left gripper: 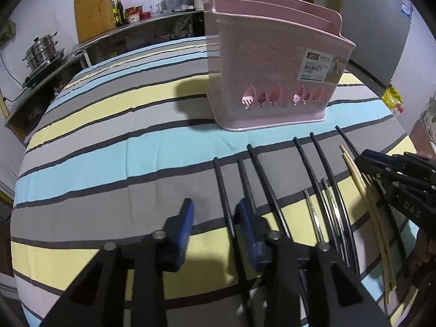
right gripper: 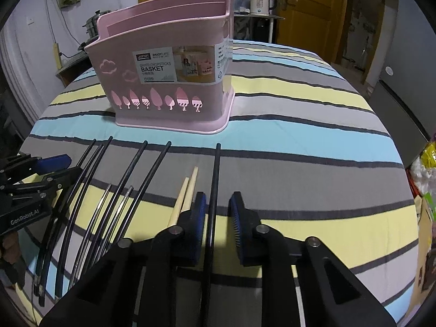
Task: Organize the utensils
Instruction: 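Lower the right tool onto a black chopstick and close it while the left tool grasps another black chopstick, then lift the black chopstick in the right tool toward the pink basket while the left tool carries its chopstick there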
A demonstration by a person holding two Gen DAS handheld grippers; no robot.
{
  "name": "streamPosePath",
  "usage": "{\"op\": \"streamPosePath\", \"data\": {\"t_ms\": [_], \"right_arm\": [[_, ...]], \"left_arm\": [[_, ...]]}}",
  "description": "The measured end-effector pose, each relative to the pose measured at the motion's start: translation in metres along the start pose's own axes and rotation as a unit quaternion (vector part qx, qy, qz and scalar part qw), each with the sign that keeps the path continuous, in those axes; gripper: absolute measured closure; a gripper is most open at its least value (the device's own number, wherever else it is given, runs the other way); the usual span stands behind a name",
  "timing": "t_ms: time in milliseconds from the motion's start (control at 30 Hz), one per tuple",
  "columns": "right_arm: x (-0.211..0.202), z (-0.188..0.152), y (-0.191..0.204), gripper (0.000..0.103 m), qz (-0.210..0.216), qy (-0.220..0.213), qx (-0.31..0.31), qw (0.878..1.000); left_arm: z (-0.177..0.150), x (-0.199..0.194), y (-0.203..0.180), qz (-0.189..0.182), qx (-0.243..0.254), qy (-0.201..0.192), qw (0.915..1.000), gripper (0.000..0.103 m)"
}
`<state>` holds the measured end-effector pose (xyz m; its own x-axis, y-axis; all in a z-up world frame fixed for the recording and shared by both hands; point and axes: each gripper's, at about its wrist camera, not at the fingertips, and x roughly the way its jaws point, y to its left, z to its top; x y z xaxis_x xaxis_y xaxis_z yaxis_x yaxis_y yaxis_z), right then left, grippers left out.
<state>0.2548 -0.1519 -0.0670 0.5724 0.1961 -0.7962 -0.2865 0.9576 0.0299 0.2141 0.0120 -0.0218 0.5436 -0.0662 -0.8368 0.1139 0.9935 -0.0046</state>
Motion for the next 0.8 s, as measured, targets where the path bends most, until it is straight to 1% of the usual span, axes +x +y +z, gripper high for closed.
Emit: {"op": "streamPosePath", "data": {"t_ms": [33, 100, 200, 300, 367, 600, 800], "right_arm": [[0.000, 0.001, 0.000, 0.097, 0.002, 0.002, 0.003, 1.000], [0.001, 0.003, -0.002, 0.097, 0.006, 0.003, 0.008, 1.000], [-0.001, 0.005, -0.003, 0.098, 0.016, 0.003, 0.018, 1.000], [-0.007, 0.007, -0.006, 0.098, 0.023, -0.003, 0.025, 0.999], [-0.015, 0.010, -0.007, 0.098, 0.027, -0.011, 0.027, 0.999], [-0.052, 0.025, -0.010, 0.098, 0.041, -0.051, 0.032, 0.997], [-0.083, 0.035, -0.010, 0.098, 0.045, -0.086, 0.033, 0.995]], "left_arm": [[0.001, 0.000, -0.001, 0.000, 0.001, 0.001, 1.0000, 0.078], [0.004, 0.002, -0.003, 0.000, 0.001, 0.003, 1.0000, 0.090], [0.007, 0.002, -0.003, -0.003, -0.002, 0.009, 1.0000, 0.096], [0.009, -0.003, 0.001, -0.019, -0.018, 0.011, 0.9996, 0.096], [0.010, -0.011, 0.004, -0.026, -0.023, 0.004, 0.9994, 0.096], [0.024, -0.048, 0.007, -0.045, -0.022, -0.033, 0.9982, 0.097], [0.036, -0.088, 0.008, -0.057, -0.017, -0.071, 0.9957, 0.097]]}}
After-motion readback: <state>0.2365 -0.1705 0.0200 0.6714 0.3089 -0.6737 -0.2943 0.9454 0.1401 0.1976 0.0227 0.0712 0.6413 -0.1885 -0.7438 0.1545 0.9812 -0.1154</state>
